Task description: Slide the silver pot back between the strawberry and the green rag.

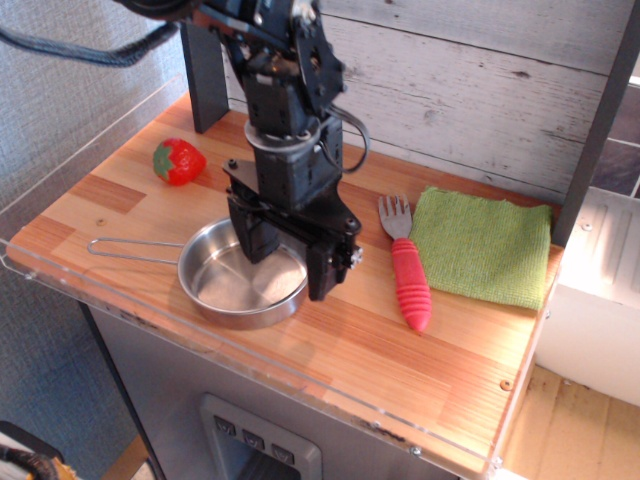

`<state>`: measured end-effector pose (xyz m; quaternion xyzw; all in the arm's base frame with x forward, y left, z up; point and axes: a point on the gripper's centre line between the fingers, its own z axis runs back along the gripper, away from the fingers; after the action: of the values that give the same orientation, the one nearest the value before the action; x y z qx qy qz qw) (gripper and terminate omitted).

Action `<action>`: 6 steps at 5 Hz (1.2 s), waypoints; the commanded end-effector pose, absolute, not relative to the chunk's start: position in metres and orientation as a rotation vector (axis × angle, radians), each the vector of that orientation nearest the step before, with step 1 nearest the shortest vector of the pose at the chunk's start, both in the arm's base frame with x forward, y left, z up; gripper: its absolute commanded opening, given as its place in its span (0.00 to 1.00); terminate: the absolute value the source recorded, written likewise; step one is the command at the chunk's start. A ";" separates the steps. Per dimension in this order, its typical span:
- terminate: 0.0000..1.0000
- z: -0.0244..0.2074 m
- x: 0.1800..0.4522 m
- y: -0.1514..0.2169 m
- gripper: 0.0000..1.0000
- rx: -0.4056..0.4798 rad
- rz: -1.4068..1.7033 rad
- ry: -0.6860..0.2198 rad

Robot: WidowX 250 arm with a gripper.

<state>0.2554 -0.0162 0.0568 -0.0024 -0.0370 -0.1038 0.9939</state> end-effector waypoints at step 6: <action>0.00 0.029 0.261 -0.012 0.00 0.014 -0.188 -0.019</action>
<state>0.2578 -0.0127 0.0189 0.0047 0.0086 -0.0883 0.9960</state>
